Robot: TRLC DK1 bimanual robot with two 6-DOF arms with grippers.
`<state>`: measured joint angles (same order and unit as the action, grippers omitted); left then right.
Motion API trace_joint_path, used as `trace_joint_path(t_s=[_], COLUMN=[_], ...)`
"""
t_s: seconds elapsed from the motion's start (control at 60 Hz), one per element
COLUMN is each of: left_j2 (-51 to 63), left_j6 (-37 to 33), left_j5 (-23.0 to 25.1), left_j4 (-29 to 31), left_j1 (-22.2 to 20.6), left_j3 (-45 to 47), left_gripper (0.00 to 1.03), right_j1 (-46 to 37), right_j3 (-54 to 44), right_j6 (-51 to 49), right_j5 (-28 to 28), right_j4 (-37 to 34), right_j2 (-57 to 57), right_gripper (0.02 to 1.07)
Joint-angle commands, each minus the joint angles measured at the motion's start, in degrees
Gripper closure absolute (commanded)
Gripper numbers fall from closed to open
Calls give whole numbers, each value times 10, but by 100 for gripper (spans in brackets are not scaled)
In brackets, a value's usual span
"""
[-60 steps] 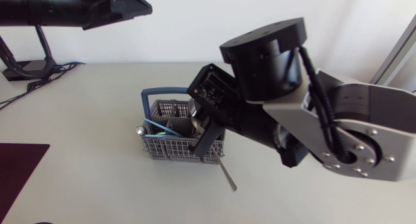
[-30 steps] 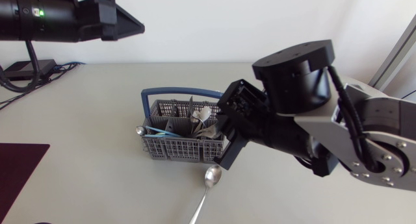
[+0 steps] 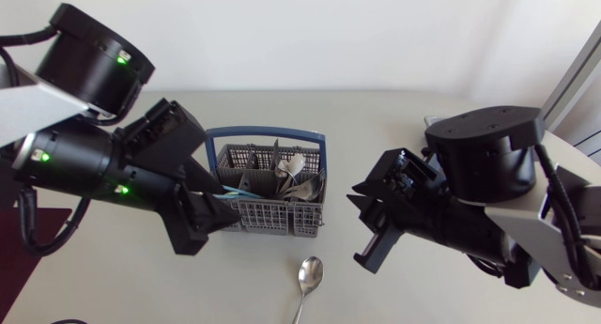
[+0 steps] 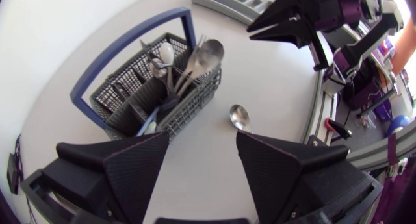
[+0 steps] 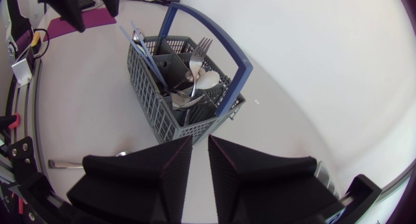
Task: Sort the cutlery from the basket into the organizer compartments.
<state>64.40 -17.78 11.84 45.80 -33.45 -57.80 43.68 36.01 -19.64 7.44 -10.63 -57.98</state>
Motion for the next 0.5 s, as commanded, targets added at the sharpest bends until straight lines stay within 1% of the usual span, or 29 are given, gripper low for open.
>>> trace_joint_path(t_s=[0.0,0.117,0.2,0.267,0.367,0.483], left_j2=[31,76,116,158,209,256], left_j6=[32,86,111,131,149,155], left_j5=[-8,-16,-16,-17,-23,-24], left_j4=[12,10,5,1,-2,0], left_j1=[-48,-94,-123,-148,-169,-173], left_j3=[16,22,24,23,12,-10], left_gripper=[32,32,33,37,39,39], right_j1=[-11,-18,-25,-31,-36,-47], right_j3=[-23,-37,-45,-54,-64,-76], right_j6=[9,13,14,14,14,14], right_j5=[-1,-1,-1,-1,-1,-3], right_j4=[-8,-7,-7,-11,-18,-21], right_j2=[16,29,41,54,70,86], right_gripper=[68,60,59,58,58,58])
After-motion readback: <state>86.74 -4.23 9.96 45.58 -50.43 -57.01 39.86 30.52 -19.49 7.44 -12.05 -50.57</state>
